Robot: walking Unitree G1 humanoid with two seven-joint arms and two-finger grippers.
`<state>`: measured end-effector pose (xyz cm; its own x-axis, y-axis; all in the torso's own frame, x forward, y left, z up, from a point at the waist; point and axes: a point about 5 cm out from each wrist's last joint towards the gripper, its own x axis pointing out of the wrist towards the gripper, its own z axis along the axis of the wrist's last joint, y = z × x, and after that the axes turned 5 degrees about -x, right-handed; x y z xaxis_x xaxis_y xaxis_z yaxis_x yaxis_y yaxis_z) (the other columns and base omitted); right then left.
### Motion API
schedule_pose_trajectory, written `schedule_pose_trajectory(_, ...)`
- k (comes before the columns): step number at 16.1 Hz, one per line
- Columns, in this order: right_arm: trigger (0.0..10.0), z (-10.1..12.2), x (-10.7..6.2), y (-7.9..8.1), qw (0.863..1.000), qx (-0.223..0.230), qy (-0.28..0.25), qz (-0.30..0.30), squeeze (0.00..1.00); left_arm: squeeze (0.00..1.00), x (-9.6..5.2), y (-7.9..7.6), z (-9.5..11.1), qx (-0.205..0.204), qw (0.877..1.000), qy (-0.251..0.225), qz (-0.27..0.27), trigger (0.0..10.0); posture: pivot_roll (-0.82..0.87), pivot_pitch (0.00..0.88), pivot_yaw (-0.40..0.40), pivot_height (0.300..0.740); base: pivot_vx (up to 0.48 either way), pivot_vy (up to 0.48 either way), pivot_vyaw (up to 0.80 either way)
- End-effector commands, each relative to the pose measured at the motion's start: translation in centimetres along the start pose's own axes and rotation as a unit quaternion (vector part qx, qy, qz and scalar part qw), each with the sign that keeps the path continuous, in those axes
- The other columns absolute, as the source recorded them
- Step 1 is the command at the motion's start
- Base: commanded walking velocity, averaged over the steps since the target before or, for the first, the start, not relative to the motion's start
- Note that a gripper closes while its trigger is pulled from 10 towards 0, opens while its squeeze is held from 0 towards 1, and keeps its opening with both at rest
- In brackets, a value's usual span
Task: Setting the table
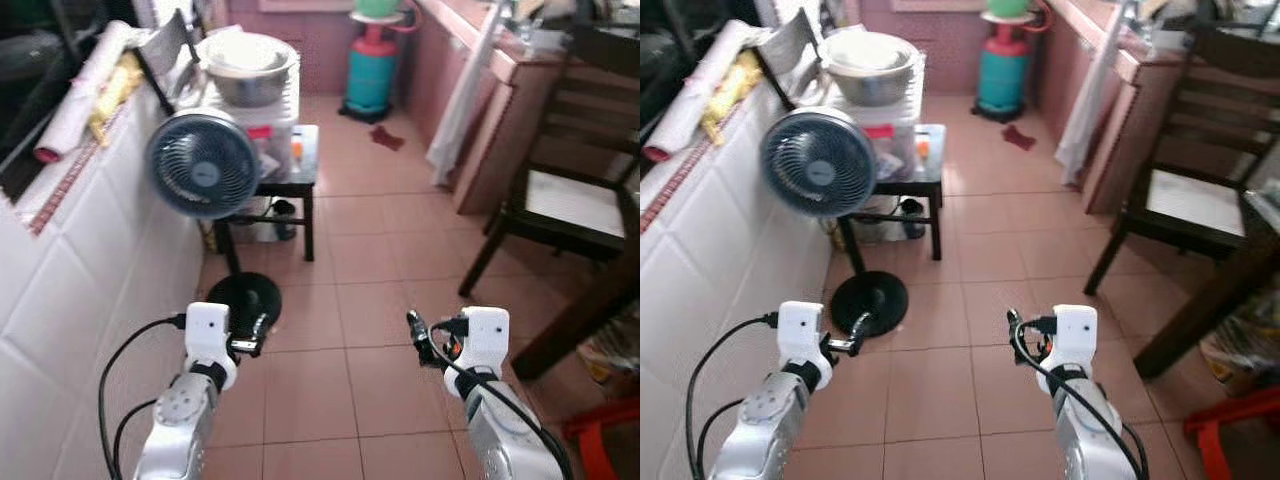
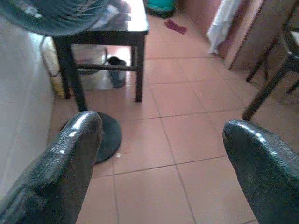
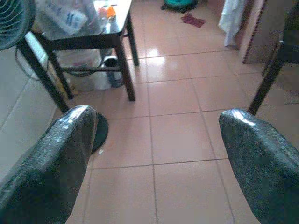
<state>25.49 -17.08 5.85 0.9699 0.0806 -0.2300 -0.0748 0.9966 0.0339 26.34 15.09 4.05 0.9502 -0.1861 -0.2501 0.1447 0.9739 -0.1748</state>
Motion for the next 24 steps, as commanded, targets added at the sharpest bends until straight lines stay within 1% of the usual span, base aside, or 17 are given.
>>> schedule_pose_trajectory(1,10.0,0.1,0.1,-0.3,1.0,0.003,0.002,-0.008,0.0,0.0,0.2,0.0,0.2,-0.001,1.0,0.0,0.004,10.0,-0.08,0.051,0.026,0.74,0.0,0.0,-0.75)
schedule_pose_trajectory(2,10.0,0.2,0.0,-0.2,1.0,0.003,0.001,-0.009,0.0,0.0,0.3,0.1,0.2,-0.007,1.0,0.001,0.007,10.0,-0.08,0.052,0.029,0.74,0.0,0.0,-0.75)
schedule_pose_trajectory(3,10.0,0.2,-0.1,-0.1,1.0,0.003,0.0,-0.01,0.0,0.0,0.4,0.1,0.3,-0.026,1.0,-0.002,0.004,10.0,-0.09,0.056,0.032,0.74,0.0,0.0,-0.75)
schedule_pose_trajectory(4,10.0,0.2,-0.1,-0.1,1.0,0.003,-0.001,-0.01,0.0,0.0,0.5,0.1,0.4,-0.031,0.999,-0.006,0.003,10.0,-0.09,0.055,0.034,0.74,0.0,0.0,-0.75)
schedule_pose_trajectory(5,10.0,0.2,-0.1,-0.1,1.0,0.005,-0.003,-0.009,0.0,0.0,0.6,-0.1,0.9,-0.037,0.999,-0.019,-0.008,10.0,-0.09,0.056,0.037,0.74,0.0,0.0,-0.74)
schedule_pose_trajectory(7,10.0,0.3,-0.2,0.0,1.0,0.008,-0.009,-0.007,0.0,0.0,0.7,-0.3,1.5,-0.024,0.999,-0.027,-0.019,10.0,-0.09,0.058,0.042,0.74,0.0,0.0,0.0)
schedule_pose_trajectory(8,10.0,0.3,-0.2,0.0,1.0,0.008,-0.01,-0.008,0.0,0.0,0.7,-0.4,1.4,-0.025,0.999,-0.025,-0.025,10.0,-0.09,0.056,0.043,0.74,0.0,0.0,0.0)
schedule_pose_trajectory(9,10.0,0.3,-0.2,0.0,1.0,0.01,-0.009,-0.008,0.0,0.0,0.7,-0.4,1.4,-0.034,0.999,-0.022,-0.03,10.0,-0.09,0.057,0.044,0.74,0.0,0.0,0.0)
schedule_pose_trajectory(11,10.0,0.3,-0.2,0.0,1.0,0.01,-0.008,-0.009,0.0,0.0,0.8,-0.3,1.3,-0.029,0.999,-0.019,-0.032,10.0,-0.09,0.056,0.043,0.74,0.27,0.0,0.0)
schedule_pose_trajectory(12,10.0,0.3,-0.2,0.0,1.0,0.009,-0.007,-0.01,0.0,0.0,0.7,-0.3,1.3,-0.019,0.999,-0.017,-0.034,10.0,-0.09,0.055,0.044,0.74,0.315,0.0,-0.5)
schedule_pose_trajectory(13,10.0,0.3,-0.2,-0.1,1.0,0.008,-0.007,-0.011,0.0,0.0,0.7,-0.2,1.1,-0.027,0.999,-0.014,-0.031,10.0,-0.09,0.054,0.044,0.74,0.315,0.0,-0.62)
schedule_pose_trajectory(15,10.0,0.3,-0.2,-0.1,1.0,0.007,-0.006,-0.011,0.0,0.0,0.7,-0.3,1.0,-0.029,0.999,-0.012,-0.035,10.0,-0.1,0.051,0.045,0.74,0.339,0.0,-0.71)
schedule_pose_trajectory(21,10.0,0.3,-0.3,-0.1,1.0,0.006,-0.006,-0.008,0.0,0.0,0.7,-0.6,0.7,-0.028,0.999,-0.007,-0.043,10.0,-0.1,0.048,0.043,0.74,0.369,0.0,-0.71)
schedule_pose_trajectory(24,10.0,0.3,-0.3,-0.1,1.0,0.006,-0.004,-0.007,0.0,0.0,0.7,-0.5,0.6,-0.033,0.999,-0.005,-0.042,10.0,-0.1,0.051,0.043,0.74,0.368,0.0,-0.67)
